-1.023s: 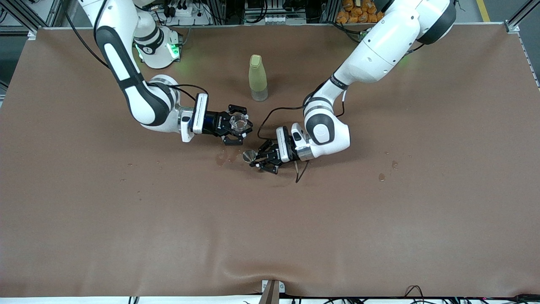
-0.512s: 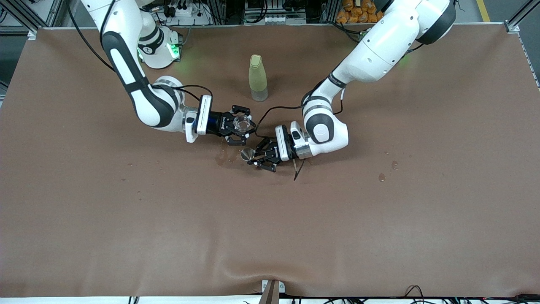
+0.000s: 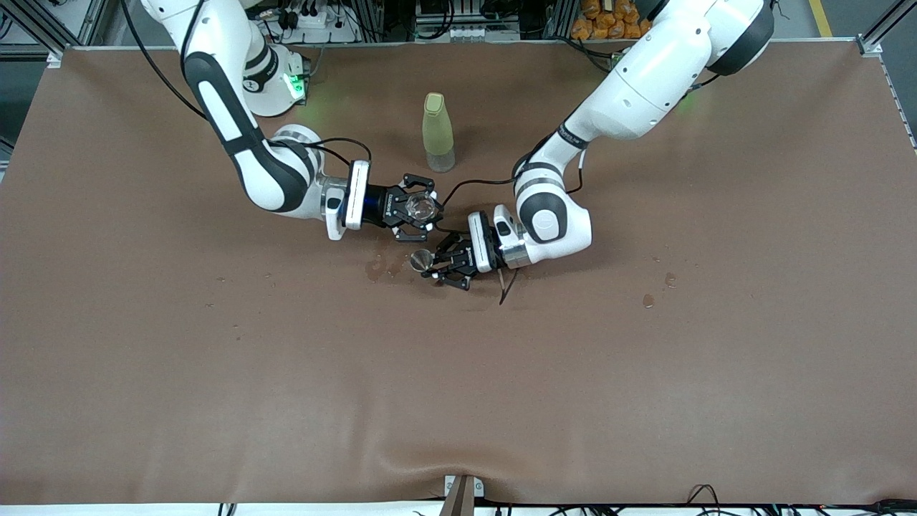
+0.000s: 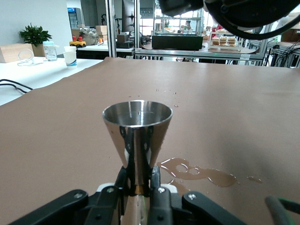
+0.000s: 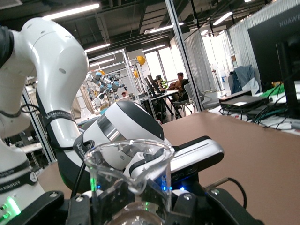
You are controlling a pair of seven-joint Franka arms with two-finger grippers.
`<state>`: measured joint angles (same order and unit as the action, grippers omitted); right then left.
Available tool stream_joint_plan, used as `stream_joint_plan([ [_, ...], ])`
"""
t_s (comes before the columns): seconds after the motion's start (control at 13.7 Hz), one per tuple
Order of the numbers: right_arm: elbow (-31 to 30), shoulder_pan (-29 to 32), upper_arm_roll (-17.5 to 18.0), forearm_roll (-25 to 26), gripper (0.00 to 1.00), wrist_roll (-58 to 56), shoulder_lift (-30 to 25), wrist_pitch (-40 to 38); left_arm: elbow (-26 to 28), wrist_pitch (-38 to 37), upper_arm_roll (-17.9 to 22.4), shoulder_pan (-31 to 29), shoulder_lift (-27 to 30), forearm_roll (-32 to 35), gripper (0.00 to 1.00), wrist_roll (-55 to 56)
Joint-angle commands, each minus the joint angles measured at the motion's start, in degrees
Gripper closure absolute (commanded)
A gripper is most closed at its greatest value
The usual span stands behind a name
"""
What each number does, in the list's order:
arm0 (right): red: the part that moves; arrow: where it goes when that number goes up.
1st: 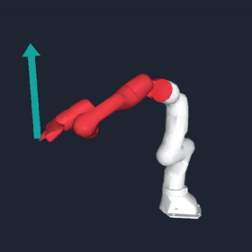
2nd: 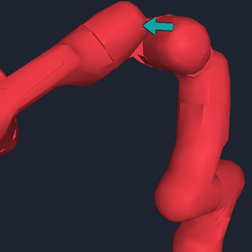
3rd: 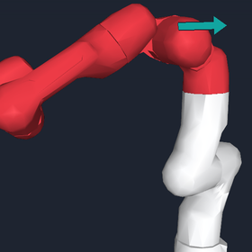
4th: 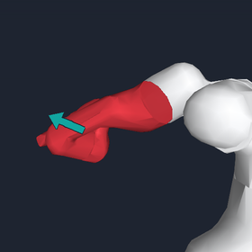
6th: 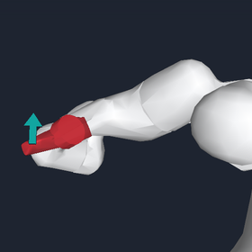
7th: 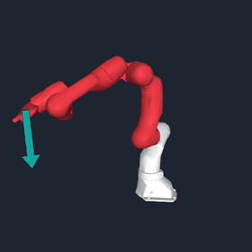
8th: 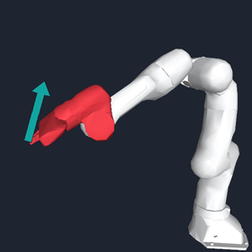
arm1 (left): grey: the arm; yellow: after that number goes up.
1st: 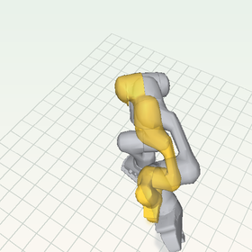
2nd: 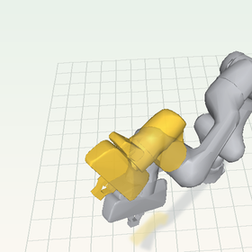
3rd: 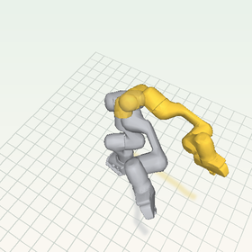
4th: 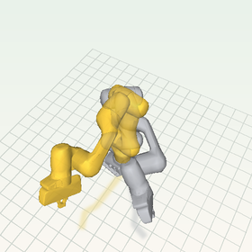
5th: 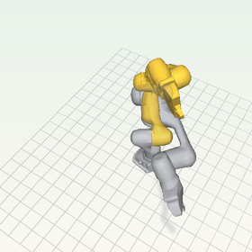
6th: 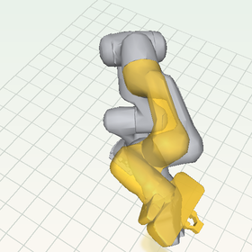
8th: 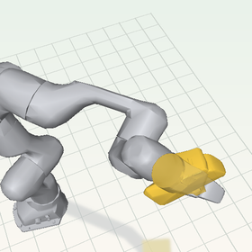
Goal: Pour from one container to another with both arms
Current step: 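Tilt the beaker with the right gripper over the jigger's rim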
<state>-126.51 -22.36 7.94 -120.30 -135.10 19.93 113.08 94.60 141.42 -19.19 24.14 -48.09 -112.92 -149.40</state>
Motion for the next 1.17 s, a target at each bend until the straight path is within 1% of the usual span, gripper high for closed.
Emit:
stream_joint_plan([
  [0.0, -0.1, -0.4, 0.8, -1.6, 1.00, 5.4, -0.2, 0.9, 0.8, -0.8, -0.1, -0.1, 0.7, -2.0, 1.00, -1.9],
  [1.1, -0.9, -0.6, 1.7, -1.6, 1.00, 28.8, 0.4, 0.7, 1.5, -0.8, -0.1, -0.2, 1.0, -2.0, 1.00, -2.0],
])
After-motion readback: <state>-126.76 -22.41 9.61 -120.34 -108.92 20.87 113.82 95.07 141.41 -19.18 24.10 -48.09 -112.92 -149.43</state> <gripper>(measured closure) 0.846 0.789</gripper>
